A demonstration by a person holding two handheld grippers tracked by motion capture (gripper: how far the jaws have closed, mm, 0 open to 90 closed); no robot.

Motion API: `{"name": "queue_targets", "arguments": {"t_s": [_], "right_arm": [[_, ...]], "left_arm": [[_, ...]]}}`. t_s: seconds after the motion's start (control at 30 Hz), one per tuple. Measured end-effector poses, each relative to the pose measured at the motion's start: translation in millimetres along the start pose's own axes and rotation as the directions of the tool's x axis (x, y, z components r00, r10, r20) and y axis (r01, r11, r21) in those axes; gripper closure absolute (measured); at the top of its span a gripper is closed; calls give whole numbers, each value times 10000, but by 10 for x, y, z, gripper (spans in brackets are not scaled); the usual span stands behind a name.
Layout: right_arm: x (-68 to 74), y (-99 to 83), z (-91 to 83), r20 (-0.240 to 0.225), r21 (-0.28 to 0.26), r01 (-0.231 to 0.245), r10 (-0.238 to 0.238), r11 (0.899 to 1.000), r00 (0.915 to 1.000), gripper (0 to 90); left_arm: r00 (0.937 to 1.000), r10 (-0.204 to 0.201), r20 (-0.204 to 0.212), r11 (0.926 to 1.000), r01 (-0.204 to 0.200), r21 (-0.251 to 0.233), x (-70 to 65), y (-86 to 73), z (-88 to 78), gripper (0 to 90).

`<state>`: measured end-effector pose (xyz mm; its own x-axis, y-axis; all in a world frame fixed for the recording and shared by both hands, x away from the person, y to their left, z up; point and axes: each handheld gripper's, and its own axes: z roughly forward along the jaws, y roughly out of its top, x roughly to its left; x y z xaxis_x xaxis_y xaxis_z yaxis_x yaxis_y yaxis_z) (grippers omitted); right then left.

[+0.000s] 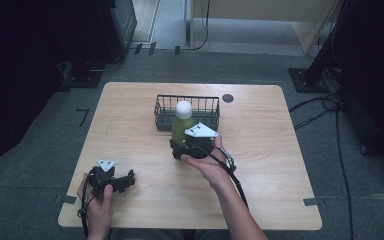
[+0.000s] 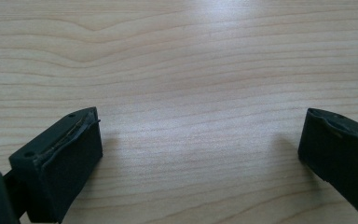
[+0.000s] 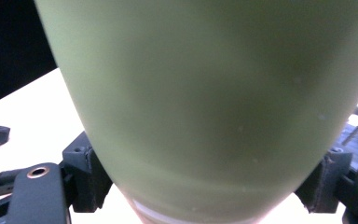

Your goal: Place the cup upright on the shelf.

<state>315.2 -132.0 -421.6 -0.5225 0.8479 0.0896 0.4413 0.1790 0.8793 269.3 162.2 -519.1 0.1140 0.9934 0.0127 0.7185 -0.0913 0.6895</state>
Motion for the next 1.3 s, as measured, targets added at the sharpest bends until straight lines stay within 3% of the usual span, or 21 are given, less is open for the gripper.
{"name": "queue_targets", "arguments": {"t_s": [0.2, 0.83, 1.3], "right_arm": [[-65, 165, -34, 179, -16, 184, -183, 9998, 9997, 198], [-354, 736, -96, 666, -405, -216, 243, 9989, 9975, 199], [-658, 1082, 68, 1492, -501, -264, 336, 9984, 9882, 199]], "left_arm": [[10000, -5, 5, 10000, 5, 4, 0, 0, 0, 0], [10000, 2, 6, 10000, -2, 26, 1, 1, -2, 0], [10000, 24, 1, 10000, -24, 20, 2, 1, -1, 0]]}}
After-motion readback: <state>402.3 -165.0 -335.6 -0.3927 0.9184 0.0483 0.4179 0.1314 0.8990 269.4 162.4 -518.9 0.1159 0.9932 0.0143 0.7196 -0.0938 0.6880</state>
